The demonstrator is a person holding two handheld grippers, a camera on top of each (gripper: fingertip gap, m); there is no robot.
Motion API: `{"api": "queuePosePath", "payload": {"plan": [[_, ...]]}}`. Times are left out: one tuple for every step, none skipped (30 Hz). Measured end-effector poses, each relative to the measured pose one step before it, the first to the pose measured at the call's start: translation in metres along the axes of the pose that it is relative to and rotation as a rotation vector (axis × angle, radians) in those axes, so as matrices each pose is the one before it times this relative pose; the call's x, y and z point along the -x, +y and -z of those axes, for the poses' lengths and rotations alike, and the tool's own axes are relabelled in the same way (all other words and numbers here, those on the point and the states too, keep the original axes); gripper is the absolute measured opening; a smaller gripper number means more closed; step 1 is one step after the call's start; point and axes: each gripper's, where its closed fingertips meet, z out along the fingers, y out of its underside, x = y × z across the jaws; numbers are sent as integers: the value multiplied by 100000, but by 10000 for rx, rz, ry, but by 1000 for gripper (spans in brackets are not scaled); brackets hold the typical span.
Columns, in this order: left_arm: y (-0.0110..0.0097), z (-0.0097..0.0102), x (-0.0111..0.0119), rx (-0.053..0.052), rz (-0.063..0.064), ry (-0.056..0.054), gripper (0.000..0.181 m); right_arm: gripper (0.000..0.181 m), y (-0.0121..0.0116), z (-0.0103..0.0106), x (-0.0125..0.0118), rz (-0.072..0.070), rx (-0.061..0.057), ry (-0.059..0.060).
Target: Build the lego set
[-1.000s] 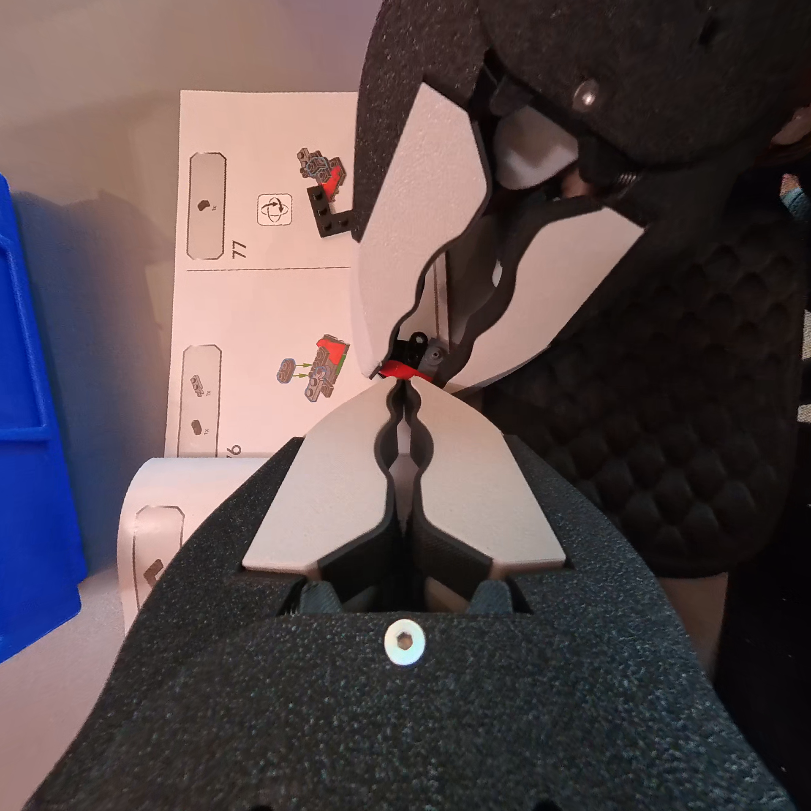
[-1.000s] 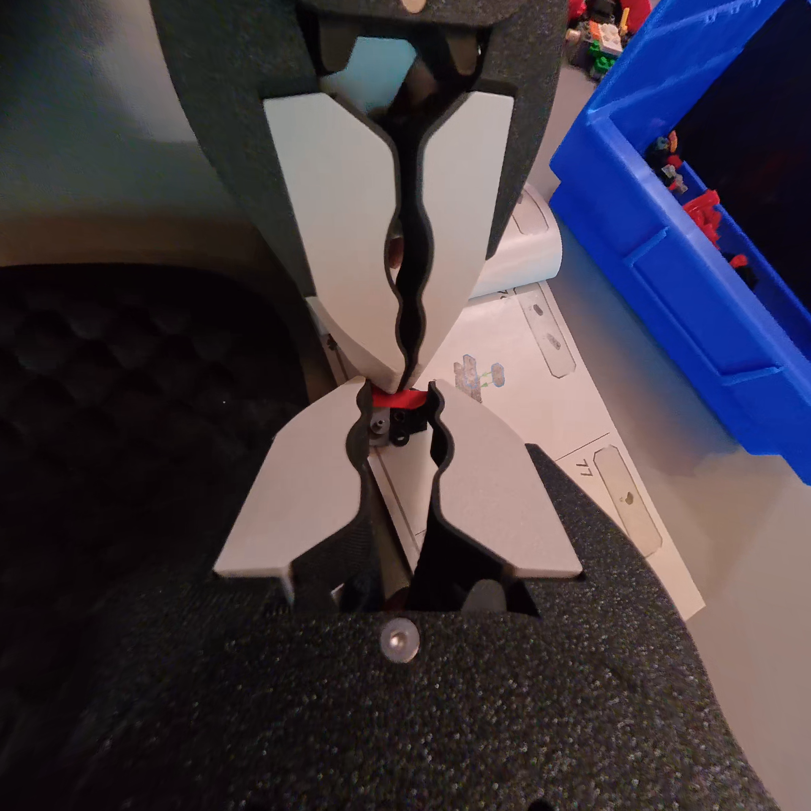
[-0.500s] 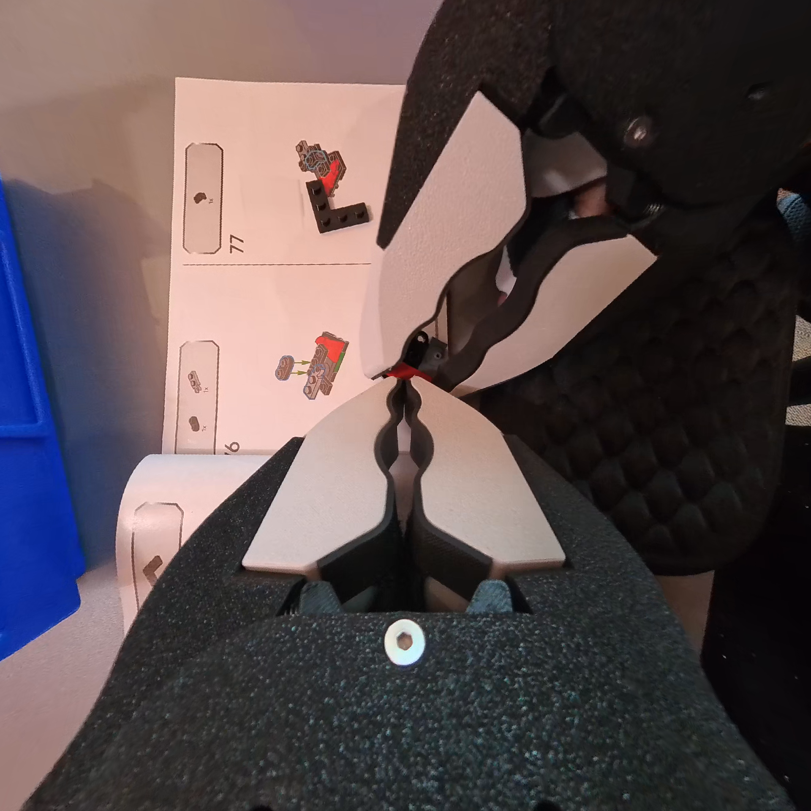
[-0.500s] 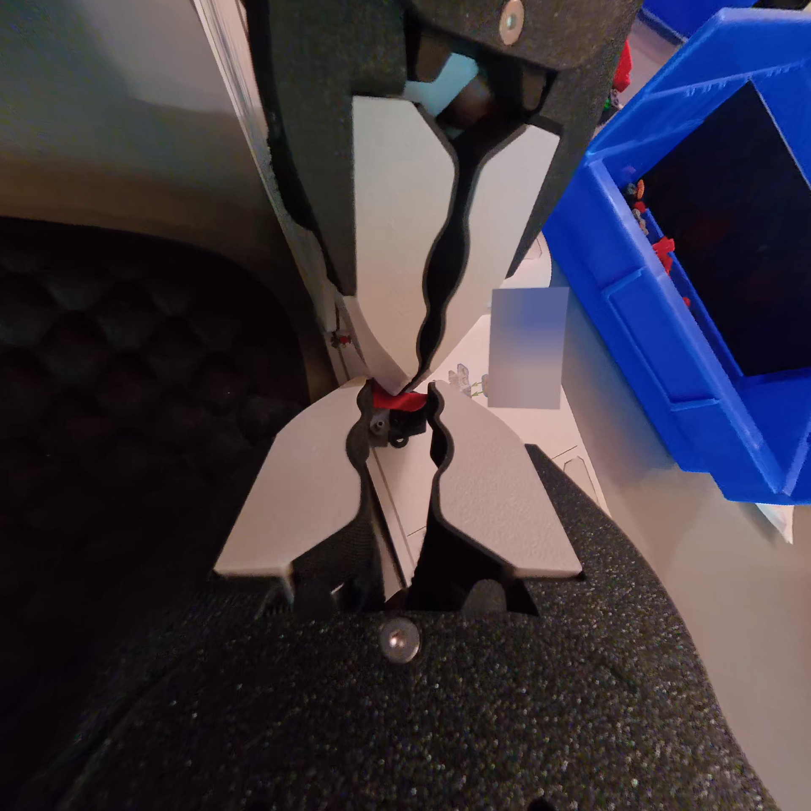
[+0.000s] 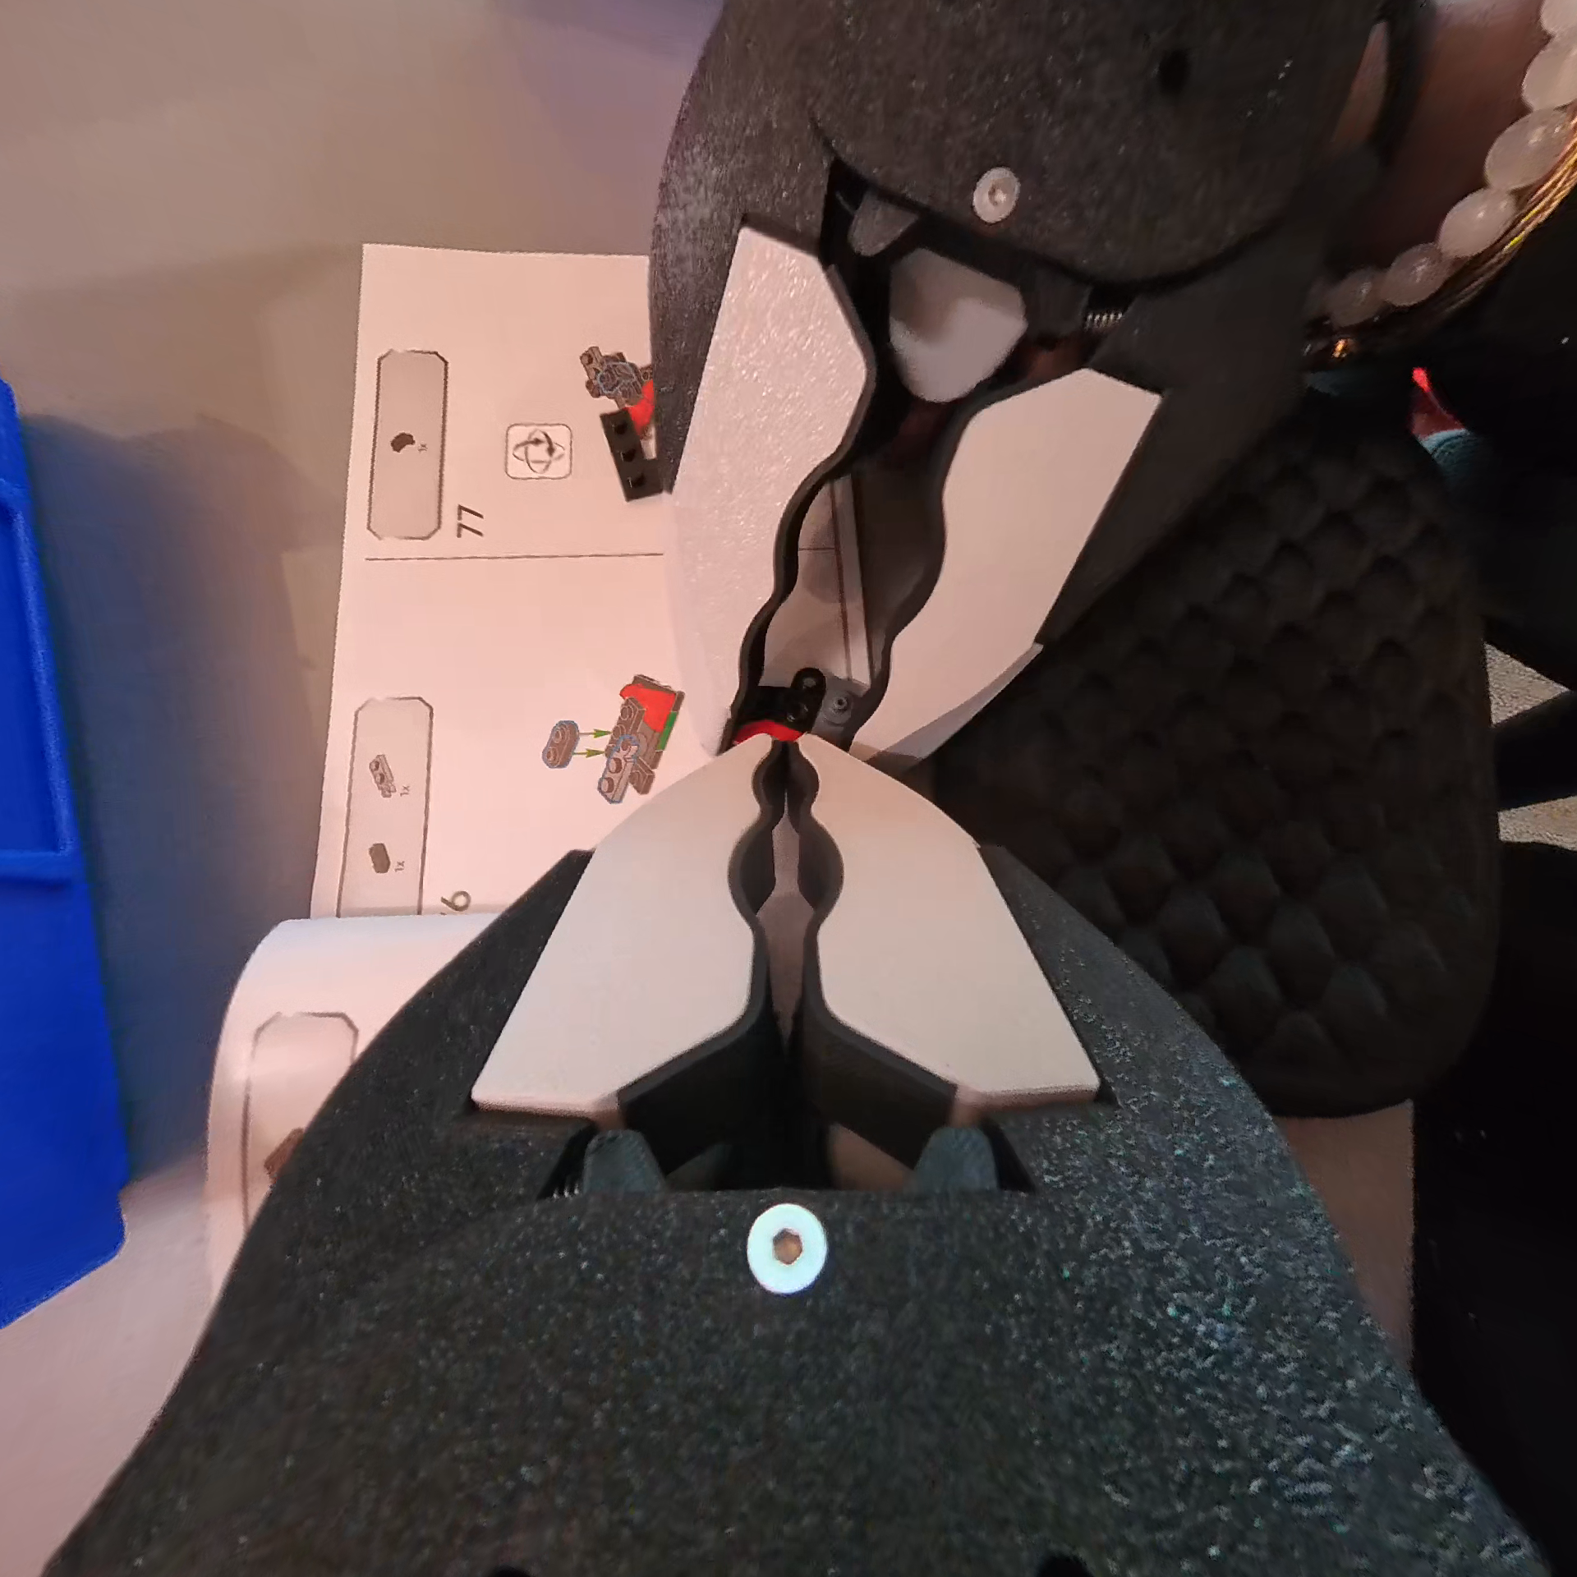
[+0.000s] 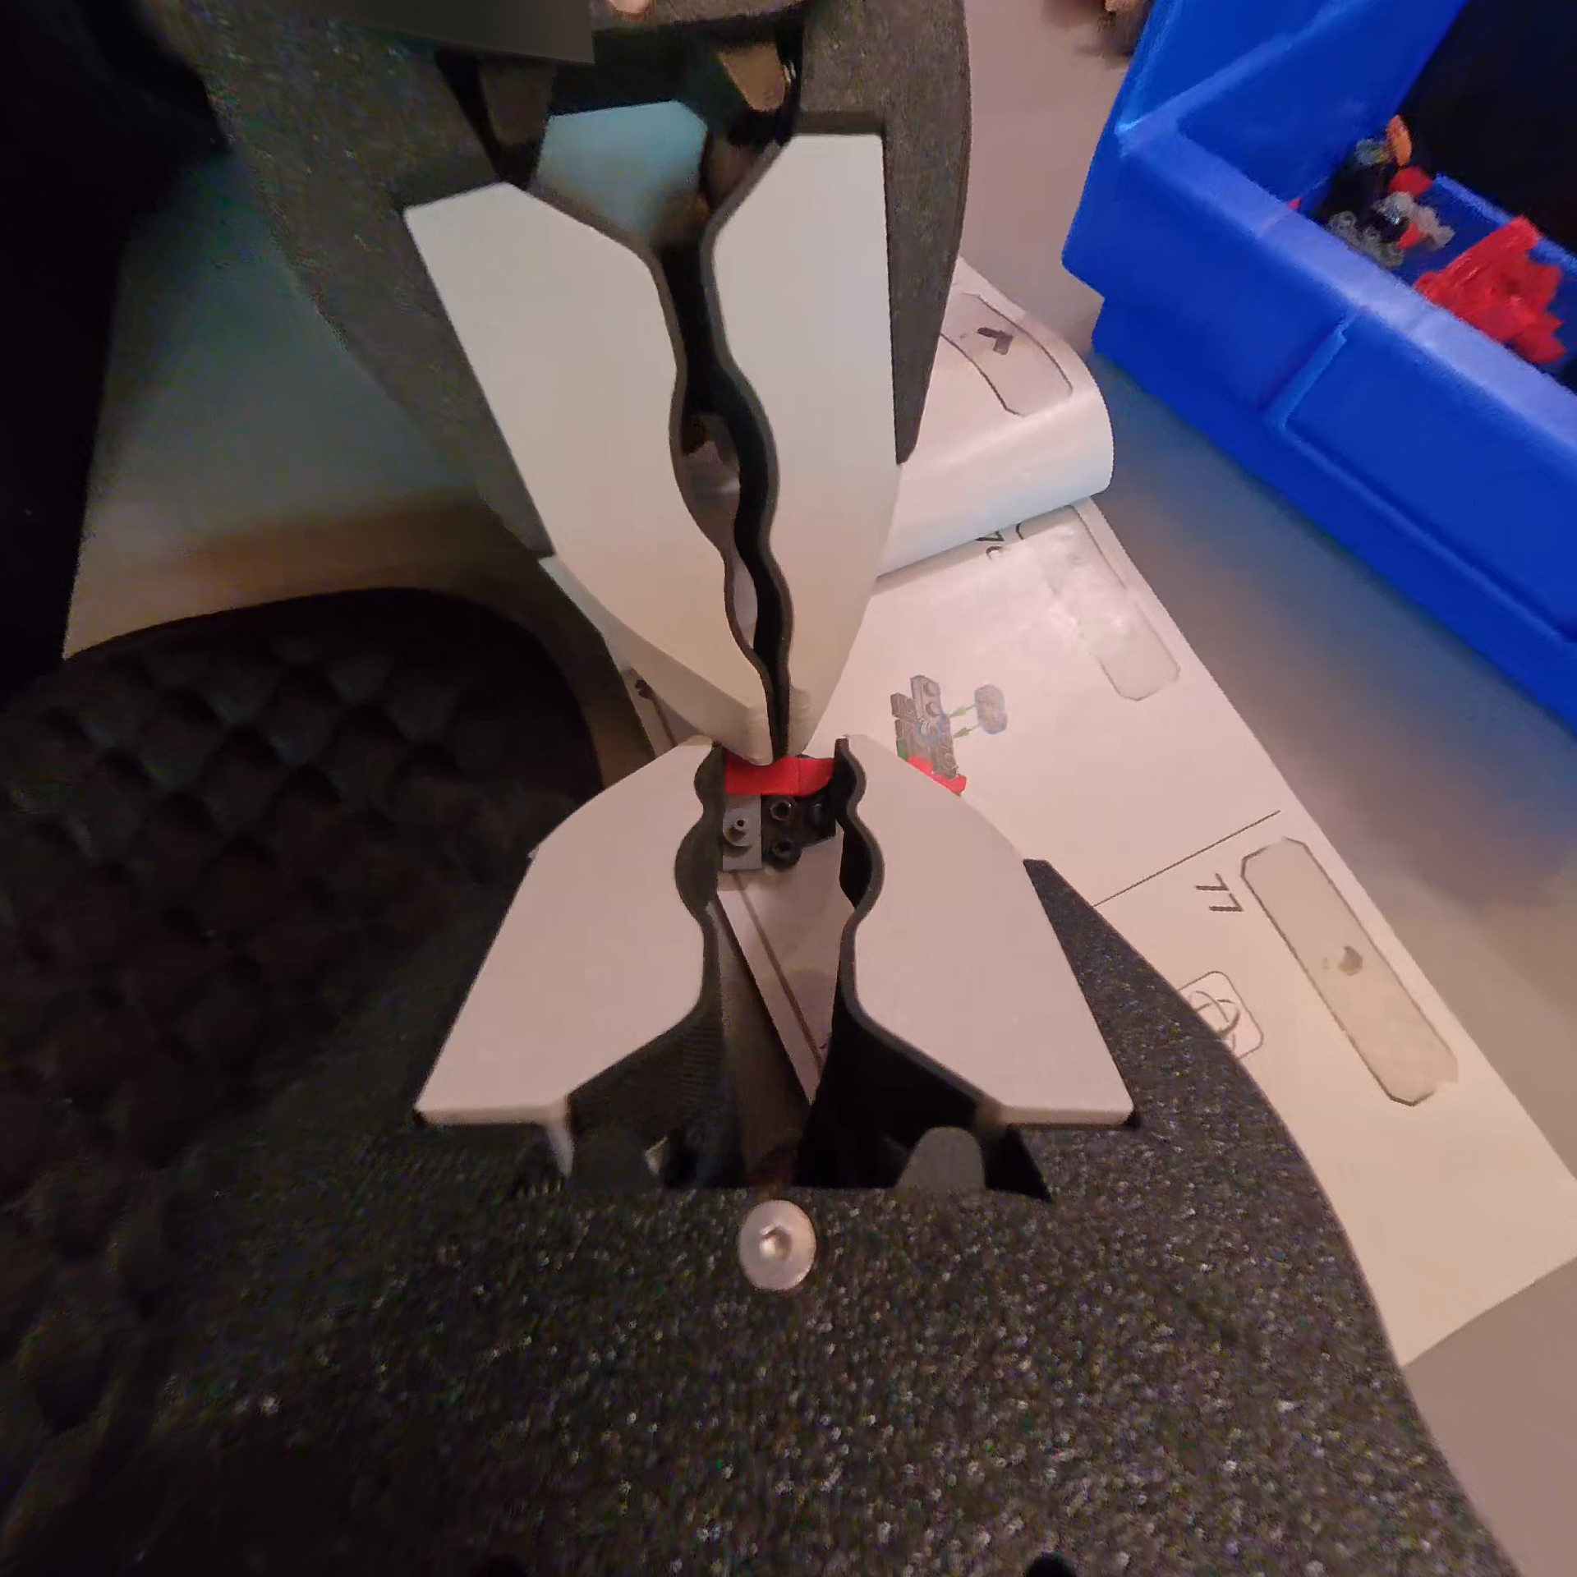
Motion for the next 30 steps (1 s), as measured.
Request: {"api": "queuePosePath", "payload": {"plan": [[-102,32,19,-13,-24,-14,0,25,71,-33,7,-168,47,-113],[-62,-12,17,6,-3,-29,0,25,17,-11,-4,-112,5,-72],[50,-78,-6,69,-30,5,0,25,27,-18,4,5,24,-12],[31,-98,26,36,-4,26,0,25,-9,6,9,38,-4,21],[45,-75,16,29,97,95,0,26,0,-12,-24,-35,-2,-4],[142,-97,-47,83,143,148,0,31,-55,-10,3,-73,-25,-27],[106,-75,-17,80,17,28,0,47,-232,20,-211,-231,-118,113],[17,-14,-15,70,-133,-115,0,46,-291,146,262,-174,-167,-238],[26,0,7,114,-149,-178,0,44,-108,129,162,-122,-94,-141],[3,1,-2,90,-178,-174,0,41,259,65,3,-118,108,-12],[6,-2,11,50,-137,-135,0,40,418,26,-68,-115,180,28],[0,-1,-4,22,-55,-89,0,38,21,34,97,-71,-95,-57],[14,1,-6,-8,-15,-50,0,33,88,17,146,-55,18,-95],[3,2,-2,-28,44,-17,0,31,17,-16,-82,49,19,126],[9,-1,5,-39,66,-14,0,29,16,-27,-116,124,23,163],[19,8,-1,-13,1,-64,0,26,33,2,-150,242,27,209],[18,1,-12,30,-95,-100,0,24,71,6,-67,319,48,172],[14,3,-10,56,-104,-81,0,24,-18,6,5,272,-1,99],[4,-2,-3,48,-54,-27,0,24,-18,0,1,206,-1,82],[10,4,-1,39,43,37,0,24,-24,24,-15,286,-13,168],[10,-4,-8,26,76,62,0,24,-26,28,-17,313,-16,228],[11,1,-5,20,68,51,0,24,-39,34,-19,225,-27,208],[0,-4,6,9,-7,-10,0,22,-255,111,-12,263,-167,201],[-9,5,-8,1,-9,-22,0,20,-220,100,46,448,-141,230],[10,12,-27,27,-55,-40,0,20,23,7,8,116,34,128],[-1,-5,-11,-15,-100,-70,0,20,54,10,-5,-119,42,-5],[-5,-4,2,-33,31,-23,0,20,13,1,-1,-87,21,-53],[-4,1,1,-15,58,36,0,20,-4,-7,4,57,17,-1],[-7,3,-4,-24,40,39,0,21,-2,-22,-3,-20,-3,-36],[-9,-8,6,-32,72,35,0,21,25,-4,-10,-195,-19,-91]]}}
